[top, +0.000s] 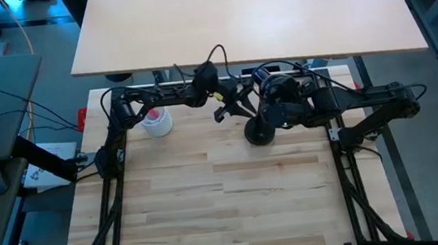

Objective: Screw lightbulb
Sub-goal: Insert the light bulb into the desk lamp

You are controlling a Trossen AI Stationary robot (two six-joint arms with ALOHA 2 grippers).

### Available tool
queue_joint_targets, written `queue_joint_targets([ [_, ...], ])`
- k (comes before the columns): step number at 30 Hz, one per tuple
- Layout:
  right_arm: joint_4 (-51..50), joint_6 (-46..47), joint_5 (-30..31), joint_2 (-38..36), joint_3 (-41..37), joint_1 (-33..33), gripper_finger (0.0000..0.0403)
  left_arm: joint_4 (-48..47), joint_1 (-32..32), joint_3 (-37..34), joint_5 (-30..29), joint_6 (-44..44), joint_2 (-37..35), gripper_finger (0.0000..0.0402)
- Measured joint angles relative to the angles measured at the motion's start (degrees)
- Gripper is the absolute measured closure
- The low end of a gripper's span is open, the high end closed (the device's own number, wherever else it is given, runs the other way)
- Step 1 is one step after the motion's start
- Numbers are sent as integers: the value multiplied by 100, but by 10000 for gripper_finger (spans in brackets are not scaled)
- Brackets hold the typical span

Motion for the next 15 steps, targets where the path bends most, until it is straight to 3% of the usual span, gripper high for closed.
queue_joint_targets([
  [4, 24, -159, -4, 0, -2, 2, 157, -1112, 114, 0, -236, 669, 0, 325],
  [8, 46, -276, -65, -2, -2, 4, 157, -2255, 387, -2, -1413, 1552, 4, 328],
  [12, 49, -349, -66, -2, -2, 4, 157, -2279, 725, -2, -1395, 1501, 4, 314],
  [15, 69, -513, -67, -2, -2, 4, 157, -1859, 950, -2, -1424, 865, 4, 295],
])
